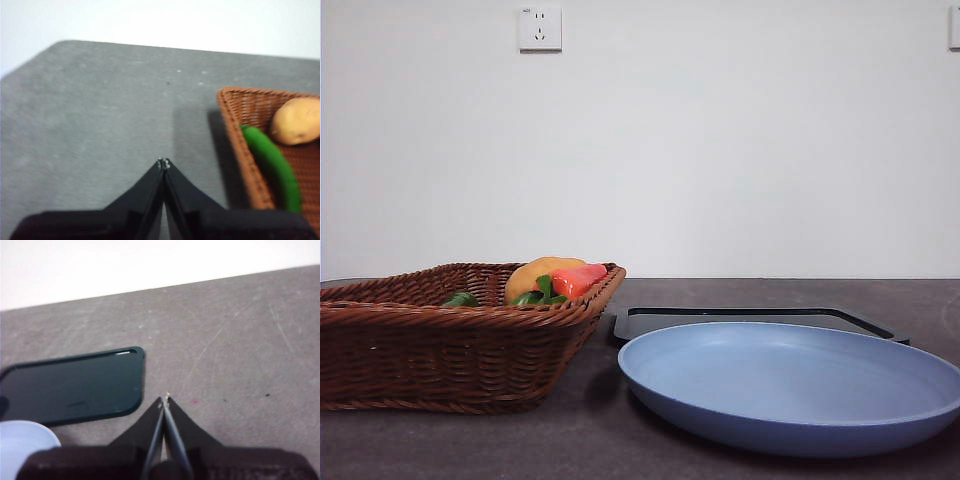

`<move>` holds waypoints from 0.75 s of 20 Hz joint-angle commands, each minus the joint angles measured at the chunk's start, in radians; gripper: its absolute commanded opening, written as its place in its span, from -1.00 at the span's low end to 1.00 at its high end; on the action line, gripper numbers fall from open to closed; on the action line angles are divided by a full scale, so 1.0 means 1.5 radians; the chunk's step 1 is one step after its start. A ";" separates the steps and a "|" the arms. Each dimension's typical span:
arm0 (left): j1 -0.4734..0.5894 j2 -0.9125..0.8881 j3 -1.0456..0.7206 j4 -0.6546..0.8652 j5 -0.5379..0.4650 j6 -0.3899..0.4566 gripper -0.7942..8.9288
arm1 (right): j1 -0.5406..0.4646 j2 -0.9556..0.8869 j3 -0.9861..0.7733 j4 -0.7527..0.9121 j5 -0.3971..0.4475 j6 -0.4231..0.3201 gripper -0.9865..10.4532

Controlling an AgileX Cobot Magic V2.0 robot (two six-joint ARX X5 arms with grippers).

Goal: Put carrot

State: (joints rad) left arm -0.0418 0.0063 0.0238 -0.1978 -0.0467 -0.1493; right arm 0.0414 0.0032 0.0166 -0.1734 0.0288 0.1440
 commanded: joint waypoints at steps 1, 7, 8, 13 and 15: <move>0.002 -0.003 -0.007 0.007 0.037 -0.117 -0.82 | 0.001 -0.002 -0.005 0.011 -0.001 0.140 -0.82; 0.002 -0.003 -0.007 0.020 0.142 -0.166 -0.82 | 0.001 -0.002 -0.005 0.011 -0.004 0.341 -0.82; 0.002 -0.003 -0.007 0.022 0.155 -0.166 -0.82 | 0.001 -0.002 -0.005 0.010 -0.004 0.351 -0.82; 0.002 -0.003 -0.005 0.022 0.192 -0.170 -0.82 | 0.001 -0.002 -0.005 0.010 -0.075 0.346 -0.82; 0.002 0.003 0.004 0.015 0.192 -0.185 -0.82 | 0.001 0.004 0.001 0.009 -0.111 0.345 -0.82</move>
State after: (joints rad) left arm -0.0418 0.0090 0.0208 -0.1776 0.2333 -0.4057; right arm 0.0414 0.0059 0.0166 -0.1635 -0.1150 0.6407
